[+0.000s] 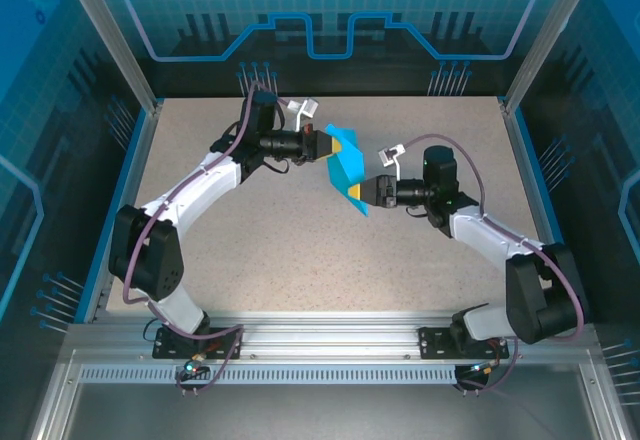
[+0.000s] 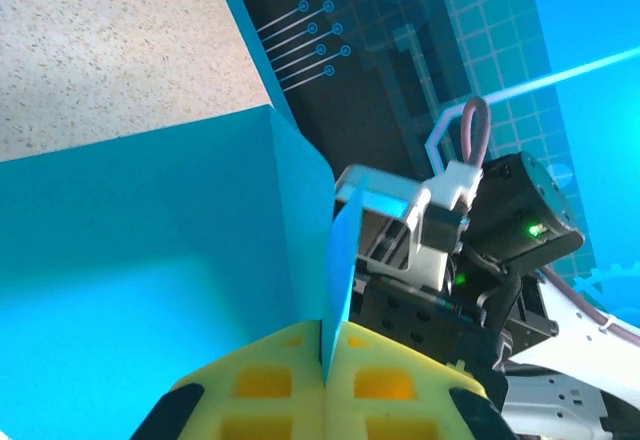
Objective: Fold a paper plane with a square sheet of paper (fold left side to right side)
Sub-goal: Turn over the paper at the center of the table.
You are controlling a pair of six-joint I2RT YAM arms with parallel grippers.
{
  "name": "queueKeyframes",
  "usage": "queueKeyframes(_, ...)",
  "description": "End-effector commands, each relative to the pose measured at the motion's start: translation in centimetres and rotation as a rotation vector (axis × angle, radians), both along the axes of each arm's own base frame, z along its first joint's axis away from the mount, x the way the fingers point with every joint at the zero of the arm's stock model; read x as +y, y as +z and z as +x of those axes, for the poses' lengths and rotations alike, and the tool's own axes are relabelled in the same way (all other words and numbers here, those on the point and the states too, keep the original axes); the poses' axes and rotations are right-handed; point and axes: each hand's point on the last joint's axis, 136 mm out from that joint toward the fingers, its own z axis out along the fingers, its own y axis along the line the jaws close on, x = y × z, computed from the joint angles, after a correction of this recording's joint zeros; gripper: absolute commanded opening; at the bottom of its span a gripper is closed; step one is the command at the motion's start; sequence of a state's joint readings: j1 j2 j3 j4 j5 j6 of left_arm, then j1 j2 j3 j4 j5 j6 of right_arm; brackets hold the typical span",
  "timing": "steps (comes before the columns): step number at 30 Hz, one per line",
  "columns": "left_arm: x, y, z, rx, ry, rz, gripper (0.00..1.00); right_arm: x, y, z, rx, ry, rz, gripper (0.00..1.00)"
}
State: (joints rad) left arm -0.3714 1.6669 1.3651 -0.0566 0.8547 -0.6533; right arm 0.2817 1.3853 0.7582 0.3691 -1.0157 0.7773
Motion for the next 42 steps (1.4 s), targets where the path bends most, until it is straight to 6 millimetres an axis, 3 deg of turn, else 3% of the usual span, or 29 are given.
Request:
queueKeyframes(1, -0.3, 1.2, -1.6, -0.014, -0.059, -0.041, 0.01, 0.4, 1.7, 0.3, -0.044, 0.032, 0.023, 0.79)
queueKeyframes(8, -0.4, 0.6, -1.8, -0.003, -0.066, -0.038, 0.01, 0.0, 2.8, 1.0, -0.076, 0.012, 0.017, 0.63)
queueKeyframes(15, -0.4, 0.0, -1.8, 0.005, -0.071, -0.031, 0.03, -0.4, 3.1, 1.0, -0.093, -0.011, -0.005, 0.35)
queueKeyframes(20, 0.2, -0.6, -1.8, -0.015, -0.045, 0.026, 0.33, -0.8, 2.3, 0.8, -0.069, -0.036, -0.054, 0.21)
queueKeyframes(23, 1.8, -0.6, -1.6, -0.057, 0.019, 0.09, 0.53, -1.2, 0.9, 0.5, -0.045, -0.058, -0.118, 0.17)
queueKeyframes(25, 3.1, -0.2, -1.6, -0.093, 0.065, 0.122, 0.6, -1.6, 0.7, 0.6, -0.048, -0.084, -0.179, 0.15)
queueKeyframes(28, 5.5, 0.9, -1.6, -0.16, 0.172, 0.168, 0.67, -2.5, -1.0, 0.4, -0.041, -0.14, -0.361, 0.12)
queueKeyframes(32, 8.8, 2.5, -2.6, -0.279, 0.327, 0.203, 0.8, -5.0, -3.9, 0.0, -0.093, -0.242, -0.793, 0.12)
queueKeyframes(37, 12.4, 4.2, -4.0, -0.383, 0.515, 0.23, 0.92, -10.3, -5.8, 0.4, -0.176, -0.402, -1.423, 0.13)
queueKeyframes(42, 14.4, 5.1, -4.8, -0.405, 0.612, 0.261, 0.93, -10.9, -6.9, 0.9, -0.278, -0.348, -1.828, 0.13)
